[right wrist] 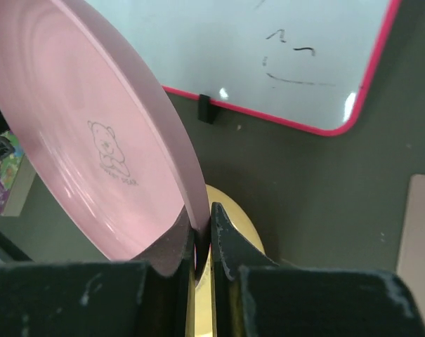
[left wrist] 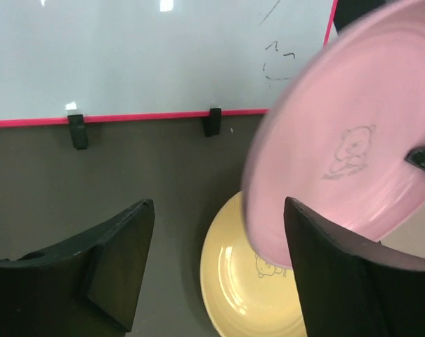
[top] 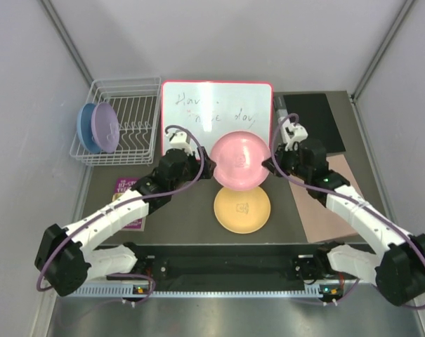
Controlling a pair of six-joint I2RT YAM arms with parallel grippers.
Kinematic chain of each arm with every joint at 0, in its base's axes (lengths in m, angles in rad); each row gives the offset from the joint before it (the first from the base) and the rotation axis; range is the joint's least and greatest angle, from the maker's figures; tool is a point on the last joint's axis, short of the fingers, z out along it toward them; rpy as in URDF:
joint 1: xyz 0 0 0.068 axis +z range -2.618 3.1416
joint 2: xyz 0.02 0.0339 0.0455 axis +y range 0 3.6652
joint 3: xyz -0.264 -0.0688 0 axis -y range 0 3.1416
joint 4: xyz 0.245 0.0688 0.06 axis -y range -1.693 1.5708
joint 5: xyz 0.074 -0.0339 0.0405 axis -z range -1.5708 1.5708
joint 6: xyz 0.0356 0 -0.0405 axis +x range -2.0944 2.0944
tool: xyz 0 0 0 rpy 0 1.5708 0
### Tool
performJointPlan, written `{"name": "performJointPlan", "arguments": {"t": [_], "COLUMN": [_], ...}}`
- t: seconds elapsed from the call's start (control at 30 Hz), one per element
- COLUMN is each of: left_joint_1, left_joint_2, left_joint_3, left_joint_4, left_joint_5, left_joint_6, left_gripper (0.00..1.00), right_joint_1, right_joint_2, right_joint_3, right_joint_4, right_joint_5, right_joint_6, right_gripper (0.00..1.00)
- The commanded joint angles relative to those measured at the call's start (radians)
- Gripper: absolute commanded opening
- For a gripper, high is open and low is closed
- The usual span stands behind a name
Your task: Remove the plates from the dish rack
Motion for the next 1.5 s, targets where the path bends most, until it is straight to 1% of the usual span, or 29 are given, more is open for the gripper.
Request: {"name": "performJointPlan", "arguments": {"t": [0.0, 0.03, 0.07, 0.1, 0.2, 0.23, 0.3, 0.33, 0.37, 0.4, 0.43, 0.57, 0.63, 0.67, 0.73, 0.87, 0.97, 1.0, 1.1, 1.13, 1.23, 1.33, 1.4, 1.43, 1.47], "left_joint_1": [-0.003, -0.003, -0.003, -0.003, -0.003, -0.003, -0.004, -0.003, -0.003, -0.003, -0.003, -0.003, -0.003, -0.003, -0.003, 0.01, 0.026, 0.036, 0.059, 0.069, 0.11, 0.165, 0.239, 0.271, 0.344], "left_joint_2": [-0.068, -0.089, -0.102, -0.115, -0.168, -0.189, -0.205, -0.211, -0.212, -0.215, -0.214, -0.209, -0.208, -0.208, -0.206, -0.172, -0.152, -0.154, -0.16, -0.16, -0.156, -0.136, -0.126, -0.126, -0.126], "left_joint_3": [0.023, 0.022, 0.022, 0.019, 0.014, 0.012, 0.008, 0.006, 0.002, 0.0, -0.001, -0.009, -0.017, -0.023, -0.026, -0.024, -0.015, -0.017, -0.02, -0.02, -0.014, -0.001, 0.003, 0.011, 0.011], "left_joint_4": [0.002, -0.012, -0.017, -0.017, -0.006, 0.0, 0.029, 0.04, 0.04, 0.087, 0.093, 0.106, 0.113, 0.115, 0.124, 0.127, 0.124, 0.127, 0.138, 0.141, 0.136, 0.129, 0.127, 0.121, 0.126], "left_joint_5": [-0.136, -0.167, -0.193, -0.245, -0.334, -0.39, -0.463, -0.531, -0.561, -0.59, -0.633, -0.691, -0.698, -0.711, -0.734, -0.844, -0.866, -0.854, -0.827, -0.819, -0.774, -0.753, -0.722, -0.678, -0.658], "left_joint_6": [0.047, 0.074, 0.09, 0.11, 0.205, 0.264, 0.32, 0.375, 0.401, 0.421, 0.455, 0.483, 0.49, 0.492, 0.504, 0.535, 0.541, 0.542, 0.539, 0.539, 0.539, 0.547, 0.55, 0.543, 0.533], "left_gripper": [0.91, 0.99, 0.99, 0.99, 0.99, 0.99, 0.99, 0.99, 0.99, 0.99, 0.99, 0.99, 0.99, 0.99, 0.99, 0.99, 0.99, 0.99, 0.99, 0.99, 0.99, 0.99, 0.99, 0.99, 0.99], "right_joint_1": [-0.006, -0.006, -0.006, -0.006, -0.006, -0.006, -0.006, -0.006, -0.006, -0.006, -0.006, -0.006, -0.006, -0.006, -0.006, -0.006, -0.006, -0.004, -0.004, -0.006, -0.006, -0.006, -0.004, -0.004, -0.006], "right_joint_2": [-0.169, -0.187, -0.213, -0.218, -0.22, -0.221, -0.221, -0.224, -0.224, -0.224, -0.221, -0.2, -0.186, -0.169, -0.152, -0.099, -0.069, -0.063, -0.037, -0.019, 0.009, -0.006, -0.028, -0.061, -0.081], "right_joint_3": [-0.039, -0.043, -0.048, -0.048, -0.065, -0.072, -0.108, -0.12, -0.14, -0.146, -0.152, -0.174, -0.178, -0.183, -0.189, -0.2, -0.194, -0.192, -0.182, -0.169, -0.145, -0.131, -0.117, -0.1, -0.094], "right_joint_4": [-0.108, -0.133, -0.194, -0.226, -0.328, -0.345, -0.362, -0.362, -0.353, -0.35, -0.345, -0.308, -0.297, -0.29, -0.277, -0.241, -0.234, -0.233, -0.23, -0.234, -0.26, -0.288, -0.317, -0.352, -0.363], "right_joint_5": [0.133, 0.137, 0.135, 0.133, 0.1, 0.083, 0.072, 0.061, 0.055, 0.049, 0.037, 0.015, -0.004, -0.009, -0.034, -0.069, -0.075, -0.074, -0.084, -0.087, -0.087, -0.051, 0.033, 0.07, 0.107], "right_joint_6": [-0.026, -0.026, -0.027, -0.03, -0.032, -0.032, -0.024, -0.021, -0.015, -0.015, -0.013, -0.001, 0.002, 0.002, 0.002, -0.004, -0.02, -0.024, -0.035, -0.044, -0.066, -0.072, -0.081, -0.081, -0.079], "right_gripper": [0.0, 0.0, 0.0, 0.0, 0.0, 0.0, 0.0, 0.0, 0.0, 0.0, 0.0, 0.01, 0.02, 0.03, 0.08, 0.09, 0.1, 0.11, 0.23, 0.28, 0.49, 0.67, 0.69, 0.7, 0.7]}}
